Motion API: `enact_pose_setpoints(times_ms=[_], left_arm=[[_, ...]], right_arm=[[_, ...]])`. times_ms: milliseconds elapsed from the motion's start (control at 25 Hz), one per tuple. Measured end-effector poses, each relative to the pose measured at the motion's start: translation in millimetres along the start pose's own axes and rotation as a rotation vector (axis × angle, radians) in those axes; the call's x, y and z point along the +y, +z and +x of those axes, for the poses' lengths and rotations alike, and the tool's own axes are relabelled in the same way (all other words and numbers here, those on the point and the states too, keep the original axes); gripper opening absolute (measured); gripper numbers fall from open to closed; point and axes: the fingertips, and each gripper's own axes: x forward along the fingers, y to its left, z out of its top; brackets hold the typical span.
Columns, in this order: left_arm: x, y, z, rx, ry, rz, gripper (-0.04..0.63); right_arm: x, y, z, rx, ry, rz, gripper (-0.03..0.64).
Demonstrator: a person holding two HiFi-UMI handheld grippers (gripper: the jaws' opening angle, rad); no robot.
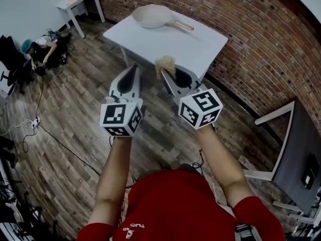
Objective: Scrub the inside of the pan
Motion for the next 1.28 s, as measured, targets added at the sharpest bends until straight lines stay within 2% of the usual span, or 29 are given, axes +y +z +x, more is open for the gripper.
enact_pose_setpoints(times_ms=[280, 640, 880, 1280], left_arm=[[29.6, 0.2, -0.4, -0.007, -0.008, -0.014, 0.012], [64.6, -11.7, 25.2, -0.002, 0.003, -0.022, 0.012], [98.0, -23.8, 75.9, 0.007, 0.016, -0.006, 0.012], [157.9, -39.1, 202.5, 0.022, 0.031, 0.015, 0.012]], right_arm=[[5.5, -3.8, 16.1, 0.008, -0.034, -0.006, 0.086], [-13.0, -10.3, 57.1, 0.015, -0.039, -0.022, 0.086], [-56.6, -18.9, 105.9, 0.011, -0.043, -0.015, 0.086], [-149.9, -19.1, 211.5, 0.032, -0.037, -0.039, 0.086]])
